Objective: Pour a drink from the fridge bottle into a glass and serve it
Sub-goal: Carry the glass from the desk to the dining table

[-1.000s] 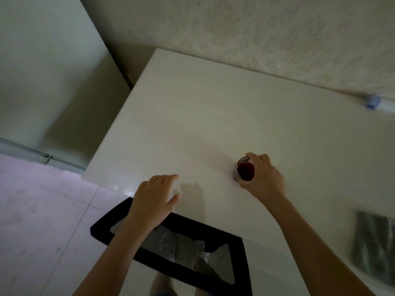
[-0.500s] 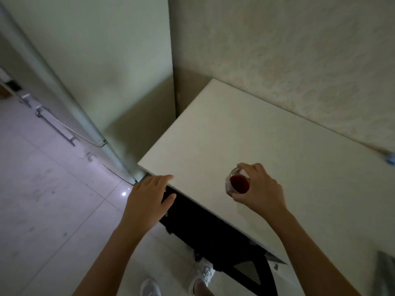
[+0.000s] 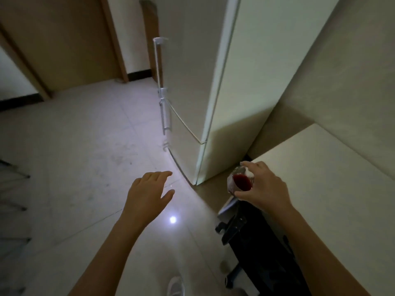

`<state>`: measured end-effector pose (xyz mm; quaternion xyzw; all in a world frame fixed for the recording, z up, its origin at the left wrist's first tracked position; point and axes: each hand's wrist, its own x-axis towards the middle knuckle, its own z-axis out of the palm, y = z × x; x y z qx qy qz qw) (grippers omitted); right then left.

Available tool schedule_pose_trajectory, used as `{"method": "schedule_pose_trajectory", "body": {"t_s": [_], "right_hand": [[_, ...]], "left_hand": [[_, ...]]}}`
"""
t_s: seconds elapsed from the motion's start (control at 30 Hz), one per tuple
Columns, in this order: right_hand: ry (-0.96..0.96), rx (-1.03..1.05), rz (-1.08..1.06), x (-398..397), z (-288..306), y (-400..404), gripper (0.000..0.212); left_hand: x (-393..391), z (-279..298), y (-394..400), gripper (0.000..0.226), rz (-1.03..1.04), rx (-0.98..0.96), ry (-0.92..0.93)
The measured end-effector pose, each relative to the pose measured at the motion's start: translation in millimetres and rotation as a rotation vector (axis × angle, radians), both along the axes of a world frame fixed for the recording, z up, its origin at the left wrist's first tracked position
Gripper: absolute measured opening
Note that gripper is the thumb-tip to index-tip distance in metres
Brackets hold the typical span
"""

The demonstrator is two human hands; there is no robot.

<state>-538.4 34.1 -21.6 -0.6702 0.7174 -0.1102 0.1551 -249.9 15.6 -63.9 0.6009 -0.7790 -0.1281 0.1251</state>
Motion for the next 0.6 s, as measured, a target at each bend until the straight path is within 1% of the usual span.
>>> {"method": "schedule_pose_trajectory", "body": {"t_s": [0.27, 0.43, 0.6], "right_hand": [[0.017, -0.030, 0.379, 163.1, 5.2, -63.0, 0.075], [-0.014, -0.063, 0.555, 260.5, 7.7, -98.8, 0.067], [-0.020, -0.057, 0.775, 355.7, 2.9, -141.7, 0.071]], "left_hand": [[138.4, 2.2, 35.8, 0.050, 0.350, -0.036, -0.013], [202.4, 2.1, 45.1, 0.048, 0.558, -0.043, 0.004], [258.9, -0.5, 34.7, 0.046, 0.729, -0.056, -0.048]]}}
